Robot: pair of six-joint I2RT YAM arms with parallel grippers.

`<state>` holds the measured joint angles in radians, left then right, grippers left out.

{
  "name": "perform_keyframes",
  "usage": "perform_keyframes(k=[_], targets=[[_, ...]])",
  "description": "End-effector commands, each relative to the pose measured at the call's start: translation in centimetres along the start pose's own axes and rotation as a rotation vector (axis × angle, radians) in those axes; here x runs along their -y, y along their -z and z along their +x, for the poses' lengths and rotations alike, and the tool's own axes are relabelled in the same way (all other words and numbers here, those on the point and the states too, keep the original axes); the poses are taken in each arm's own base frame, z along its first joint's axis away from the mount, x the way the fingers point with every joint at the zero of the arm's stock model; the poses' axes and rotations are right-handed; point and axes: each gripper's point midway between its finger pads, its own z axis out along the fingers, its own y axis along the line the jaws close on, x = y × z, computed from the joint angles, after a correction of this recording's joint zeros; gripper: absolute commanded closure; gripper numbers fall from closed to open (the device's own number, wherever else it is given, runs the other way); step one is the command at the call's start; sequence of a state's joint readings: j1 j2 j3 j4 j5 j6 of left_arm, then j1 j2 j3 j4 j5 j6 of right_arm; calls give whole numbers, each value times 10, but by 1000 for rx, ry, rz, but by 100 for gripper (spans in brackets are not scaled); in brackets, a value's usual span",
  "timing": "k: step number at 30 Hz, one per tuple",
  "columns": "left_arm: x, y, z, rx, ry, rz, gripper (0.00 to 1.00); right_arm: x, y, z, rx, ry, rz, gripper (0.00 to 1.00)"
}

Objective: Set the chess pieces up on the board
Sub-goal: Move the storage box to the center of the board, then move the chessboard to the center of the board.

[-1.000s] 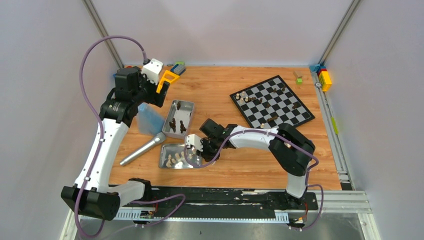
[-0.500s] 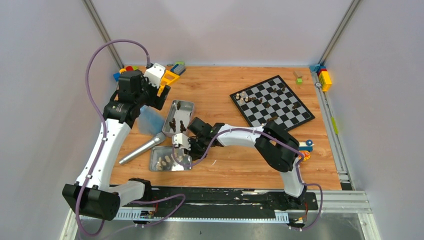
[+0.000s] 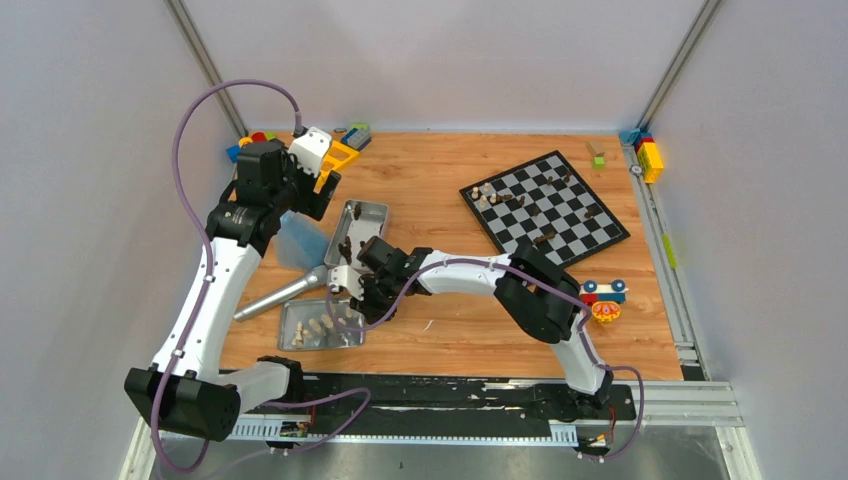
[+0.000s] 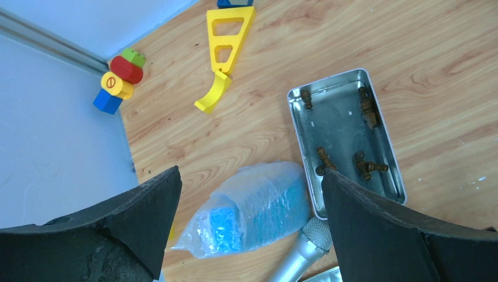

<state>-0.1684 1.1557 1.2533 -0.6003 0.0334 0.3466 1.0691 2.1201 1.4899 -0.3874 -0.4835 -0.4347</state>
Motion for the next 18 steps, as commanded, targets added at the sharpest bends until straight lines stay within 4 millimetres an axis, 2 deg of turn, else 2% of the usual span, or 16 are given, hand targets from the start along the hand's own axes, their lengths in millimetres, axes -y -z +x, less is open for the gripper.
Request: perform_keyframes(k=[1, 4, 5, 11, 13, 18], targets=[[1, 1, -18, 73, 6, 23, 3, 25, 57, -26, 90, -27, 146, 78], [13, -4, -21, 92, 21, 85, 3, 39, 104, -14, 108, -85, 228, 65], [20, -7, -23, 100, 31, 122, 3, 43, 126, -14, 130, -94, 267, 61], [44, -15, -32, 147, 52, 229, 3, 95, 242, 33, 208, -286, 497, 34], [49, -16, -33, 167, 56, 243, 3, 122, 292, 59, 258, -392, 609, 33], [59, -21, -35, 183, 89, 281, 3, 171, 394, 129, 388, -686, 808, 28]])
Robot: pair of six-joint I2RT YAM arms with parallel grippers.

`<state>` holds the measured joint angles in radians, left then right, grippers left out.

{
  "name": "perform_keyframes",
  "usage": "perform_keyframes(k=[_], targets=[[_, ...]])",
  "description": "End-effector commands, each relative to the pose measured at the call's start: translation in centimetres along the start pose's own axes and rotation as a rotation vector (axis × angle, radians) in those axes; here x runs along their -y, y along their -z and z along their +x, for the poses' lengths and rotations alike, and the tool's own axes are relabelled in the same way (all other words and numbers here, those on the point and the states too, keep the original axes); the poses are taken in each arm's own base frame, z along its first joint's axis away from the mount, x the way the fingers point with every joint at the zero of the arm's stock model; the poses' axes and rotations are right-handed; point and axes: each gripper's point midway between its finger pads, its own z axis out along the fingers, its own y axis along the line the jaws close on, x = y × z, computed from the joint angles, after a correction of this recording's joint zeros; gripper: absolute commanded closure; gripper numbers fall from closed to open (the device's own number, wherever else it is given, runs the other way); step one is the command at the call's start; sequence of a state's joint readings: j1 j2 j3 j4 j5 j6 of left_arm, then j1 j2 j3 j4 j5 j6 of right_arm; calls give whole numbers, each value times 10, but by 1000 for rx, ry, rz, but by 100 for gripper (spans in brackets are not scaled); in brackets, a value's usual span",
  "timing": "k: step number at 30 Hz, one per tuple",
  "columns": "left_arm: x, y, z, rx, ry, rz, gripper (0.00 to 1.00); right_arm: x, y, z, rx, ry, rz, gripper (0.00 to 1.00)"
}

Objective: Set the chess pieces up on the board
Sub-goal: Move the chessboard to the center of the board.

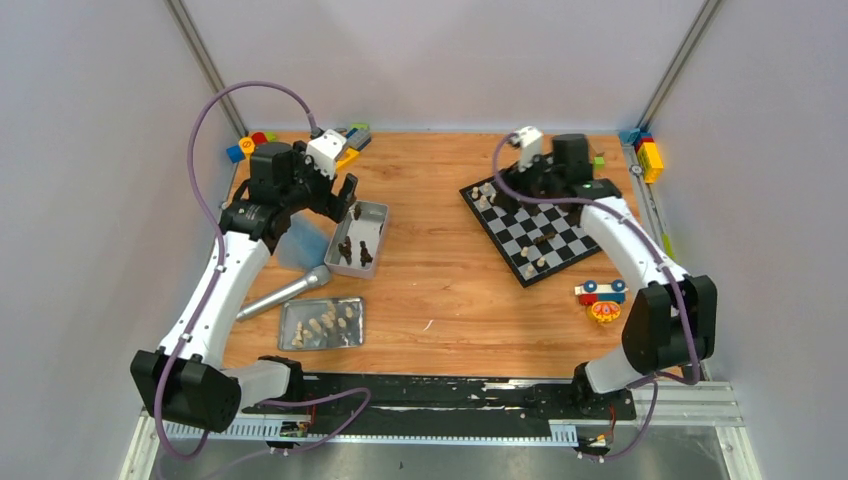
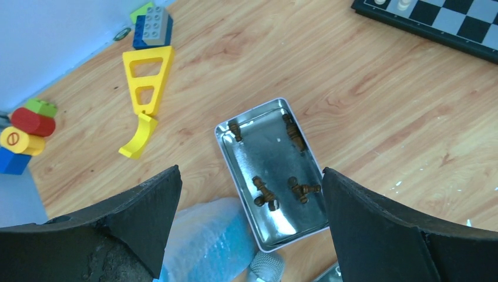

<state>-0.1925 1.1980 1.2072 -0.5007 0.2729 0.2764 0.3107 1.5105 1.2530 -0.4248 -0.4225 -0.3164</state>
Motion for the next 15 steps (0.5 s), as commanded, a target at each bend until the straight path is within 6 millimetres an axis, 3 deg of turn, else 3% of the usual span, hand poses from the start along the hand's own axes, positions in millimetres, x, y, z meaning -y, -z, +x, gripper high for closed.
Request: perform_keyframes(k=[1, 3, 8, 12, 15], targets=[[9, -4, -18, 83, 27, 44, 3, 85, 36, 13, 36, -275, 137, 26], [10, -7, -16, 80, 30, 50, 3, 132, 50, 25, 48, -373, 217, 22], [12, -11, -16, 88, 43, 52, 3, 224, 73, 57, 57, -537, 368, 21], [12, -13, -14, 90, 50, 53, 3, 279, 82, 91, 52, -666, 449, 31], [12, -14, -10, 82, 46, 48, 3, 301, 74, 113, 25, -717, 487, 36]])
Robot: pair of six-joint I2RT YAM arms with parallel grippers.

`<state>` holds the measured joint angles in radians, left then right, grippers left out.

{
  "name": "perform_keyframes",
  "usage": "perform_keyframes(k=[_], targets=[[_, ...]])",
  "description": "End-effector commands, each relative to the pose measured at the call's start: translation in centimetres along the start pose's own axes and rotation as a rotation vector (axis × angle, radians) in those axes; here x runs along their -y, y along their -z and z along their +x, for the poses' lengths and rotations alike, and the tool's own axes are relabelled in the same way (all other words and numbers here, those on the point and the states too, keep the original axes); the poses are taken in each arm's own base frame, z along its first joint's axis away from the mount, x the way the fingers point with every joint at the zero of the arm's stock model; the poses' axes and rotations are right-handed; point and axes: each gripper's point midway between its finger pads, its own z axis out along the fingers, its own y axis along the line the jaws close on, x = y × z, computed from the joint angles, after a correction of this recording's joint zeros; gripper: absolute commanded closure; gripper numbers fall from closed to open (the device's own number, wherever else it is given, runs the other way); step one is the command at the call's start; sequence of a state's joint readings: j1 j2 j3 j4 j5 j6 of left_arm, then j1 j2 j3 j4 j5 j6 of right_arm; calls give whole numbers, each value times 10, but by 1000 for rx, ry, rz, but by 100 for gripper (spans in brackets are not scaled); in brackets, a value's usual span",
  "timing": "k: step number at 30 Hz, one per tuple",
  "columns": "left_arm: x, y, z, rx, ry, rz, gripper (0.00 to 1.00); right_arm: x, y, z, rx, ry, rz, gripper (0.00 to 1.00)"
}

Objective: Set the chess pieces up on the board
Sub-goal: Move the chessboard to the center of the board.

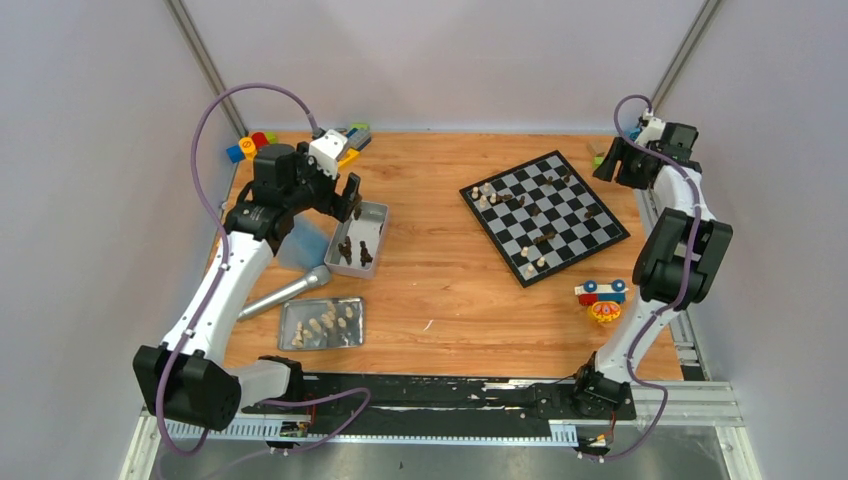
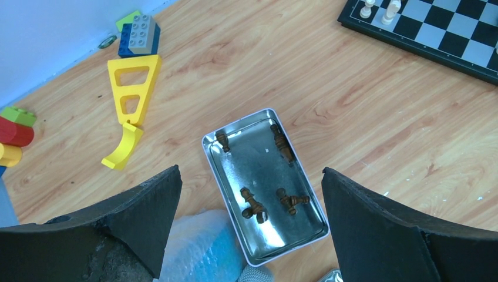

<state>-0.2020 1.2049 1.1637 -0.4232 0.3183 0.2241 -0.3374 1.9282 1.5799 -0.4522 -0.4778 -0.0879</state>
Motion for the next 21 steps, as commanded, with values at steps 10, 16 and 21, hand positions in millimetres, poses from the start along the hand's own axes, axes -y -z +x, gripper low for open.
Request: perform_keyframes(k=[10, 16, 21], targets=[[0, -7, 0, 21, 7, -3, 3, 43, -65, 12, -55, -196, 12, 37], [-1, -8, 0, 19, 1, -5, 3, 40, -73, 31, -99, -223, -28, 45], [-3, -9, 0, 16, -10, -12, 3, 32, -71, 51, -139, -221, -64, 55]])
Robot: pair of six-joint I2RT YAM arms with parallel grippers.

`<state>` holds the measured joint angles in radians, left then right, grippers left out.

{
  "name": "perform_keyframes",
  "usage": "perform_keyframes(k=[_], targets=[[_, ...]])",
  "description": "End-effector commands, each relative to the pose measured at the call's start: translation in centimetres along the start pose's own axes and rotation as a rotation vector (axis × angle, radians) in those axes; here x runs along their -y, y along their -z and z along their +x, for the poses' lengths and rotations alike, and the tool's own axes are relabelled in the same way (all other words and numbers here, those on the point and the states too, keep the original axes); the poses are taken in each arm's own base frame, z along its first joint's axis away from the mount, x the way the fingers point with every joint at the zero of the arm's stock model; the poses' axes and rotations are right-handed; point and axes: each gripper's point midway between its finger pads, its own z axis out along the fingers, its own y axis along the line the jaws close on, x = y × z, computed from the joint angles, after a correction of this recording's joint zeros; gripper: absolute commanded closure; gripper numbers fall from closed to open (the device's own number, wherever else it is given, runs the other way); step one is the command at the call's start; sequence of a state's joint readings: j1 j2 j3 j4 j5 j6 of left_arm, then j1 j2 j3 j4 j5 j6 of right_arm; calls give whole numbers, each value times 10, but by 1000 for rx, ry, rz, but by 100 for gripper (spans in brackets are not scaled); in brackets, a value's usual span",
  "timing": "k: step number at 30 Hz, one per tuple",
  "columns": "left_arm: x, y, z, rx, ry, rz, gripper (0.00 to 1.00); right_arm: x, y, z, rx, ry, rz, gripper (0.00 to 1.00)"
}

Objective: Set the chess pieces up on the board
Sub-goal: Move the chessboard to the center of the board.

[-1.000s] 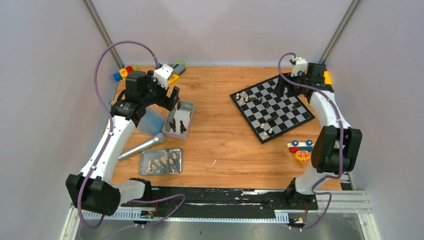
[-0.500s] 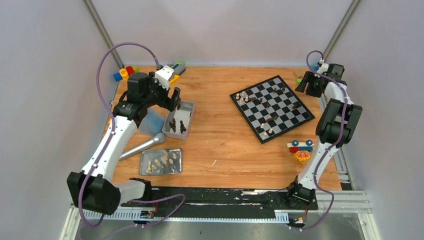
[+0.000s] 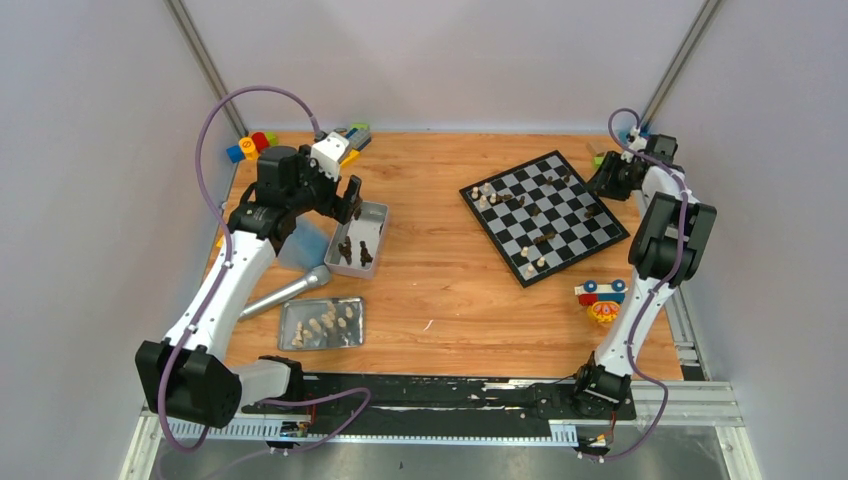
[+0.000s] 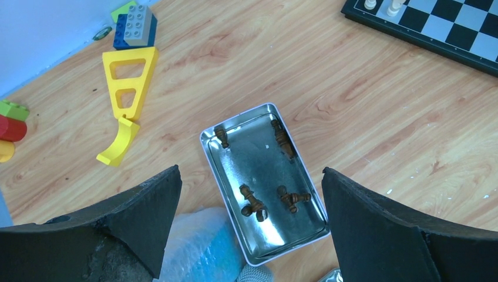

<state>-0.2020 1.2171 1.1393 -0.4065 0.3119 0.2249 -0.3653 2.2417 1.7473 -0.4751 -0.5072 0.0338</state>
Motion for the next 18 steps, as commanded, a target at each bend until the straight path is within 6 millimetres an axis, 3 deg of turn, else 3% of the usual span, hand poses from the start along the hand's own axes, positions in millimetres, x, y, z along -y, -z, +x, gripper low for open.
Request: perform_keyframes(k=[1, 11, 18], targets=[[-3, -2, -10, 35, -17, -11, 3, -12, 3, 9, -15, 3, -64, 57], [-3, -8, -1, 9, -33, -1, 3, -43, 16, 74, -127, 58, -142, 73], [22, -29, 24, -61, 23, 103, 4, -79, 36, 122, -178, 105, -199, 77]])
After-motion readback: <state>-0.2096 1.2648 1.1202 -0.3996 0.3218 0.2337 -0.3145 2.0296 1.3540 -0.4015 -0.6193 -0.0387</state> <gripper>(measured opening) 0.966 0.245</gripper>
